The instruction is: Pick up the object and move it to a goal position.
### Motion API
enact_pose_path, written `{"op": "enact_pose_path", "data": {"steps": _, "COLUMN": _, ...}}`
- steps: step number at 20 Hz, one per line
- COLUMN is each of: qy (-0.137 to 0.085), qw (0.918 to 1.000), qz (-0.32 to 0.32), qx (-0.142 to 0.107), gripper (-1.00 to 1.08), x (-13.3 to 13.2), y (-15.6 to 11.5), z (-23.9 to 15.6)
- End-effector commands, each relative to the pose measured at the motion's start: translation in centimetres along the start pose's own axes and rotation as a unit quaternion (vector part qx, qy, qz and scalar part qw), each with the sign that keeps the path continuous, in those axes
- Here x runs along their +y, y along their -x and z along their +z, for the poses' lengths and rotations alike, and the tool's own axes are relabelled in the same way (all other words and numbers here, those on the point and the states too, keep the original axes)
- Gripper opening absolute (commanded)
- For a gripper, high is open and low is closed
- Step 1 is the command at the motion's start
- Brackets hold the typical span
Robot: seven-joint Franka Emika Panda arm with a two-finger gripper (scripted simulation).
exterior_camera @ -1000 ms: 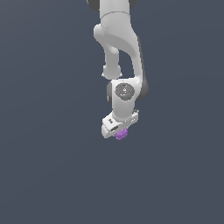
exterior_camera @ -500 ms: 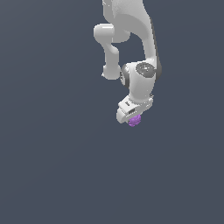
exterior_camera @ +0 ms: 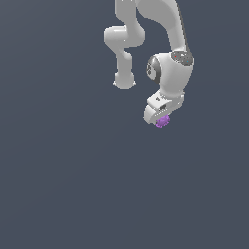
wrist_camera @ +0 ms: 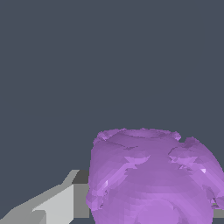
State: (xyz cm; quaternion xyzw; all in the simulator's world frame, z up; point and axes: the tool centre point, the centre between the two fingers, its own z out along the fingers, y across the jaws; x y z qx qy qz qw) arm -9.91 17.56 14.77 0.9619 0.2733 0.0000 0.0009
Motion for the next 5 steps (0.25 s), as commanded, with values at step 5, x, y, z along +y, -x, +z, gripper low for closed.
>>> {"op": "enact_pose_path", "data": {"steps": 5, "qy": 0.0, "qw": 1.0, "qz": 0.001, "qx": 0.0, "gripper": -1.0, "x": -1.7, "y": 0.08, "z": -0.95}}
